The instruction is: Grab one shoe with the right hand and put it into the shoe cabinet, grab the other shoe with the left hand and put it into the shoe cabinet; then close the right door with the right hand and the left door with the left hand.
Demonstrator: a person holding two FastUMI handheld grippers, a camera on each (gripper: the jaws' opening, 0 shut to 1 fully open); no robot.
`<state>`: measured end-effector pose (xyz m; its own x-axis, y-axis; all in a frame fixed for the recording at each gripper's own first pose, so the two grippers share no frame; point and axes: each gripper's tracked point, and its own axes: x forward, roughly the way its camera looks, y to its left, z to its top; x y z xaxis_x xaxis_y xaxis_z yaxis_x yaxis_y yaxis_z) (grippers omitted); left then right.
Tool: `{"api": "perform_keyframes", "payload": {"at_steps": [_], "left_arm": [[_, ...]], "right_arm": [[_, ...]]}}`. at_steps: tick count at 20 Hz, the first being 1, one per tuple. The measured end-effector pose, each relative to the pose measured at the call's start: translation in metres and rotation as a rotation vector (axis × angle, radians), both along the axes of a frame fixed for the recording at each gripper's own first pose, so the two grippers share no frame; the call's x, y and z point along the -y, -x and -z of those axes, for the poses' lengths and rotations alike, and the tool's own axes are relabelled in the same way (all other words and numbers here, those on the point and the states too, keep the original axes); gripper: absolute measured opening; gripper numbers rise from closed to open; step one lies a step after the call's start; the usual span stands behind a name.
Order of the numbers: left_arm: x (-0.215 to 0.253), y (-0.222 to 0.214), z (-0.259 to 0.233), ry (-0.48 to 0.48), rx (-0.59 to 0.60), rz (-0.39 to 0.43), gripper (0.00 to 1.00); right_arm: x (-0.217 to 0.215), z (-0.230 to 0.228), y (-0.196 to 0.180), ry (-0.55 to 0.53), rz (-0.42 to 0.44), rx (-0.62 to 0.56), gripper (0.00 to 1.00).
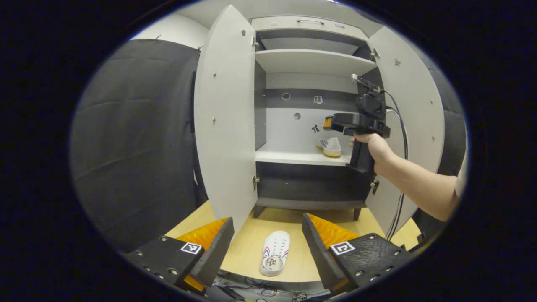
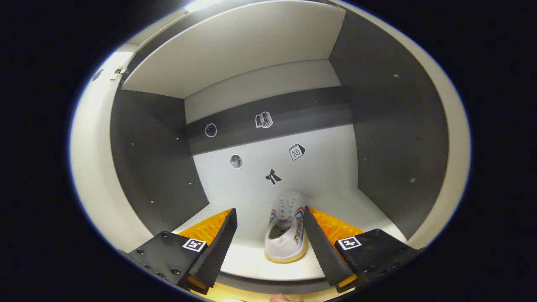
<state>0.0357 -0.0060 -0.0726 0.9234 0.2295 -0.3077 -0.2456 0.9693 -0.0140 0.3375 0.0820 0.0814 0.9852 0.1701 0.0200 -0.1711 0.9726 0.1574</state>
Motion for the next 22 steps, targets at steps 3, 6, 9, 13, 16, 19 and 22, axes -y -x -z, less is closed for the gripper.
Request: {"api": "perform_keyframes", "payload": {"at_steps": [3, 6, 9, 13, 16, 19, 22], "left_arm": [[-0.002, 0.001, 0.013, 0.037, -0.01, 0.051, 0.92], [-0.009, 0.004, 0.031, 0.036, -0.029, 0.118, 0.94], [-0.019, 0.005, 0.061, -0.014, -0.067, 0.175, 0.97], [-0.026, 0.001, 0.12, -0.026, -0.146, 0.221, 0.92], [-0.025, -0.002, 0.157, 0.033, -0.192, 0.269, 0.94], [-0.015, -0.004, 0.192, 0.059, -0.255, 0.337, 0.92], [-0.01, -0.011, 0.221, 0.033, -0.304, 0.391, 0.91]], "right_arm": [[0.001, 0.02, 0.027, 0.041, 0.0, -0.019, 0.98], [0.001, 0.051, 0.057, 0.097, 0.006, -0.087, 0.98], [0.005, 0.077, 0.09, 0.095, 0.019, -0.129, 0.98], [0.015, 0.112, 0.134, 0.189, 0.038, -0.162, 0.98], [0.022, 0.135, 0.171, 0.2, 0.07, -0.217, 0.98], [0.037, 0.159, 0.211, 0.187, 0.128, -0.269, 0.98], [0.059, 0.189, 0.25, 0.212, 0.181, -0.345, 0.98]]}}
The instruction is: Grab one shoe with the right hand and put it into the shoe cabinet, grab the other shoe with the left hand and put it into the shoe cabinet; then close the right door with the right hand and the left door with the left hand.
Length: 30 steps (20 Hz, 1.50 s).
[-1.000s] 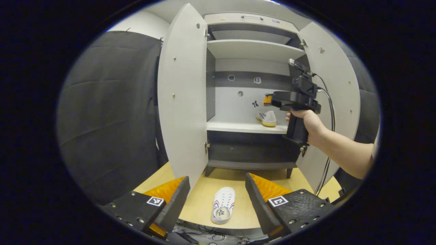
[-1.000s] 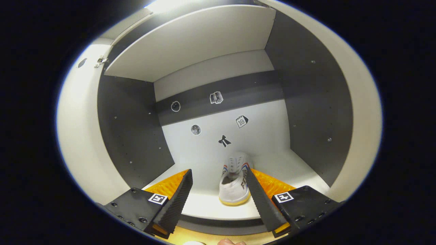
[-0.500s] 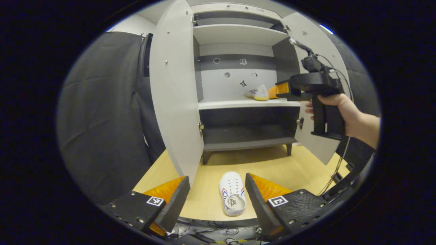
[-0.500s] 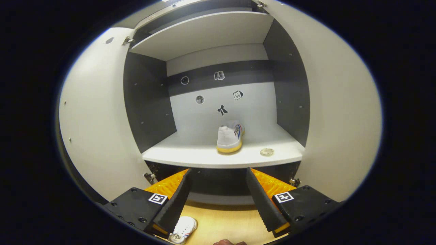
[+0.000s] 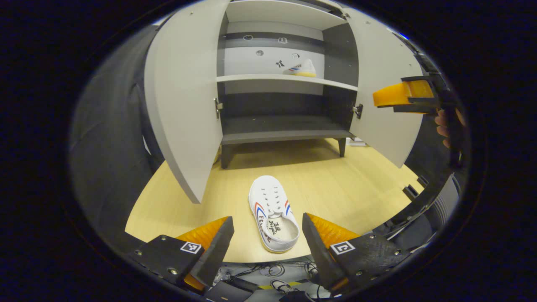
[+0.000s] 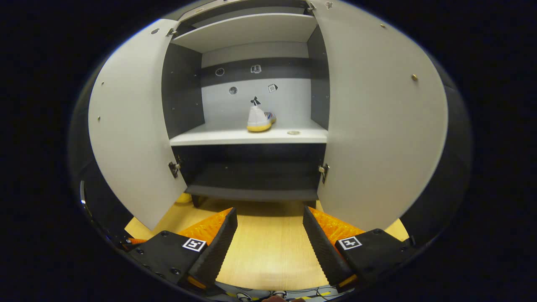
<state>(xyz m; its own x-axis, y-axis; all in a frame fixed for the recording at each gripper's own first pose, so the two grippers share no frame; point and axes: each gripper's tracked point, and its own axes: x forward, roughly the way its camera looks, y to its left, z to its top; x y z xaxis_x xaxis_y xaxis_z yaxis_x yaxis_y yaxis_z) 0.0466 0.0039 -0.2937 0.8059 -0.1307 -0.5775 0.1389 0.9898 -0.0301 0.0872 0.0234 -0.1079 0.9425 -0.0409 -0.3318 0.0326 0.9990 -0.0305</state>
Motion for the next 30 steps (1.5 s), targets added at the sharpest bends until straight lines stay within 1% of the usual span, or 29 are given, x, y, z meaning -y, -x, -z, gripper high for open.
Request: {"api": "perform_keyframes", "payload": {"at_steps": [1, 2, 3, 4, 5, 7, 8, 9, 10, 11, 12, 13, 14, 15, 16, 19, 20, 21, 22, 23, 24, 25, 27, 29, 30], "left_arm": [[0.002, -0.003, 0.011, -0.008, -0.013, 0.014, 0.94], [0.001, -0.007, 0.022, -0.018, -0.026, 0.026, 0.91], [-0.001, -0.012, 0.03, -0.038, -0.035, 0.041, 0.95], [-0.003, -0.017, 0.037, -0.069, -0.04, 0.06, 0.92], [-0.006, -0.023, 0.042, -0.1, -0.037, 0.079, 0.95], [-0.005, -0.033, 0.052, -0.114, -0.041, 0.102, 0.94], [-0.005, -0.038, 0.057, -0.109, -0.054, 0.105, 0.95], [-0.005, -0.042, 0.061, -0.104, -0.065, 0.109, 0.92], [-0.004, -0.048, 0.064, -0.101, -0.067, 0.112, 0.92], [-0.001, -0.053, 0.07, -0.098, -0.074, 0.119, 0.95], [0.001, -0.056, 0.075, -0.096, -0.079, 0.128, 0.94], [0.002, -0.061, 0.081, -0.091, -0.083, 0.13, 0.92], [0.003, -0.063, 0.087, -0.079, -0.099, 0.128, 0.91], [-0.001, -0.067, 0.095, -0.077, -0.111, 0.107, 0.92], [-0.006, -0.069, 0.099, -0.07, -0.119, 0.086, 0.89], [-0.006, -0.068, 0.109, 0.017, -0.154, 0.058, 0.89], [-0.004, -0.068, 0.111, 0.034, -0.159, 0.064, 0.89], [-0.007, -0.07, 0.116, 0.01, -0.163, 0.056, 0.75], [-0.006, -0.069, 0.117, -0.003, -0.166, 0.064, 0.6], [-0.006, -0.071, 0.113, -0.018, -0.153, 0.077, 0.6], [-0.005, -0.07, 0.114, -0.036, -0.157, 0.092, 0.52], [0.001, -0.067, 0.115, -0.014, -0.169, 0.117, 0.59], [0.001, -0.065, 0.12, -0.013, -0.195, 0.103, 0.43], [0.0, -0.066, 0.121, -0.018, -0.199, 0.095, 0.43], [0.001, -0.063, 0.118, -0.017, -0.217, 0.085, 0.36]], "right_arm": [[0.007, 0.009, 0.013, -0.001, 0.025, -0.021, 0.98], [0.013, 0.02, 0.028, -0.012, 0.05, -0.047, 0.98], [0.017, 0.03, 0.043, -0.027, 0.072, -0.072, 0.98], [0.022, 0.041, 0.058, -0.033, 0.095, -0.098, 0.98], [0.029, 0.051, 0.073, -0.03, 0.126, -0.125, 0.98], [0.044, 0.064, 0.102, -0.043, 0.188, -0.157, 0.98], [0.051, 0.07, 0.116, -0.052, 0.218, -0.174, 0.99], [0.059, 0.074, 0.128, -0.056, 0.252, -0.189, 0.99], [0.068, 0.077, 0.141, -0.058, 0.285, -0.197, 0.99], [0.077, 0.077, 0.151, -0.058, 0.319, -0.201, 0.98], [0.086, 0.079, 0.162, -0.061, 0.352, -0.205, 0.98], [0.094, 0.079, 0.17, -0.068, 0.382, -0.21, 0.98], [0.1, 0.08, 0.178, -0.077, 0.408, -0.213, 0.98], [0.106, 0.08, 0.185, -0.084, 0.432, -0.213, 0.98], [0.113, 0.08, 0.193, -0.088, 0.456, -0.208, 0.99], [0.127, 0.075, 0.205, -0.098, 0.514, -0.193, 0.98], [0.128, 0.076, 0.205, -0.1, 0.526, -0.193, 0.98], [0.128, 0.077, 0.206, -0.101, 0.537, -0.193, 0.98], [0.13, 0.078, 0.207, -0.103, 0.545, -0.192, 0.98], [0.131, 0.077, 0.207, -0.103, 0.551, -0.189, 0.98], [0.132, 0.078, 0.209, -0.104, 0.557, -0.187, 0.99], [0.132, 0.079, 0.209, -0.108, 0.56, -0.186, 0.98], [0.133, 0.082, 0.21, -0.117, 0.567, -0.188, 0.99], [0.135, 0.085, 0.21, -0.116, 0.578, -0.185, 0.99], [0.138, 0.086, 0.209, -0.114, 0.583, -0.184, 0.99]]}}
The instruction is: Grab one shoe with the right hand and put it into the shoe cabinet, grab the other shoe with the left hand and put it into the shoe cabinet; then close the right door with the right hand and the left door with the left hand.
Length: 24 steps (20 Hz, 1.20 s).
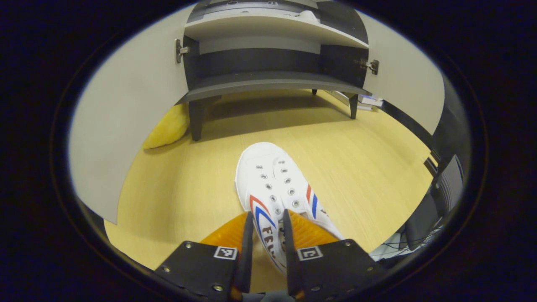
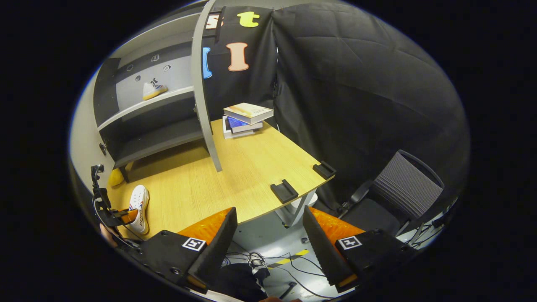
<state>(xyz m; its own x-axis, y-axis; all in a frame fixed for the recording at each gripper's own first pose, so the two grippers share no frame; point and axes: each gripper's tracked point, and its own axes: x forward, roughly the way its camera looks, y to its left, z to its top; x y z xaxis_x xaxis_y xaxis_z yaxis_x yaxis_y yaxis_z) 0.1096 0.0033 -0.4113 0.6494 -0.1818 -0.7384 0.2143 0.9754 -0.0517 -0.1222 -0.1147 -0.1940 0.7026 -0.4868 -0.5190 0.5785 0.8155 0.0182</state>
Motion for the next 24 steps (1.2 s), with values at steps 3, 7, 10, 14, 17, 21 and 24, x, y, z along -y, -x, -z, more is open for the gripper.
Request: {"api": "perform_keyframes", "payload": {"at_steps": [3, 7, 10, 14, 17, 21, 24], "left_arm": [[-0.008, -0.007, 0.002, -0.016, -0.007, -0.063, 0.13], [-0.01, -0.009, -0.002, -0.018, -0.032, -0.095, 0.02], [-0.005, -0.012, -0.015, 0.067, -0.05, -0.162, 0.02], [0.005, -0.02, -0.05, 0.098, -0.017, -0.201, 0.02], [0.013, -0.025, -0.088, 0.118, 0.031, -0.213, 0.01], [0.014, -0.033, -0.153, 0.12, 0.152, -0.214, 0.02], [0.007, -0.033, -0.194, 0.133, 0.248, -0.205, 0.02]], "right_arm": [[0.008, -0.001, -0.002, -0.006, 0.013, 0.01, 0.98], [0.033, -0.006, 0.001, -0.022, 0.091, 0.025, 0.96], [0.064, -0.011, 0.002, -0.033, 0.145, 0.042, 1.0], [0.099, -0.019, -0.018, -0.025, 0.166, 0.06, 0.99], [0.117, -0.026, -0.048, -0.028, 0.145, 0.08, 0.99], [0.132, -0.036, -0.084, -0.005, 0.102, 0.127, 0.99], [0.14, -0.031, -0.1, -0.005, 0.083, 0.137, 0.99]]}}
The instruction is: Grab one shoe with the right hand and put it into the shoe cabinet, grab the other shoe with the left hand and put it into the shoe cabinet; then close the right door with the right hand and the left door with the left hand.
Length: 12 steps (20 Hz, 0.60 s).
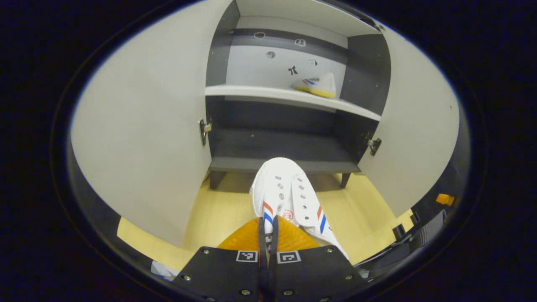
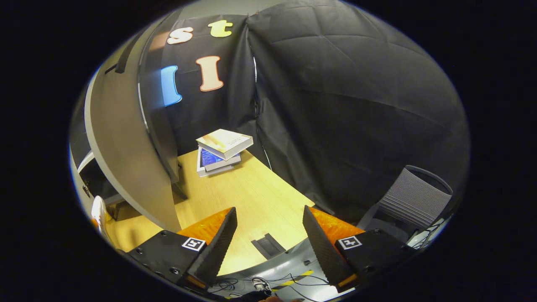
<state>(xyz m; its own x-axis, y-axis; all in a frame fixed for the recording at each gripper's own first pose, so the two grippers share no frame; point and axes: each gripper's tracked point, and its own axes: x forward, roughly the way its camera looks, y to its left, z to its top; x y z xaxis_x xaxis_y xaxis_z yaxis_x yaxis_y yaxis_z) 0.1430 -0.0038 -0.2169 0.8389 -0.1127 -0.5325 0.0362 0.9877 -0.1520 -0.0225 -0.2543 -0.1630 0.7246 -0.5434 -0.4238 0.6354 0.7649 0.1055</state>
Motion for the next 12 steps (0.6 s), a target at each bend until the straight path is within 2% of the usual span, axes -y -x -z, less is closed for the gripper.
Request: {"api": "perform_keyframes", "payload": {"at_steps": [5, 12], "left_arm": [[-0.002, -0.001, 0.005, -0.001, 0.129, 0.008, 0.02], [-0.004, -0.001, -0.001, -0.013, 0.274, 0.006, 0.0]], "right_arm": [[0.006, 0.007, -0.023, -0.041, -0.013, 0.015, 0.98], [0.02, -0.014, -0.038, -0.012, -0.003, 0.09, 0.99]]}}
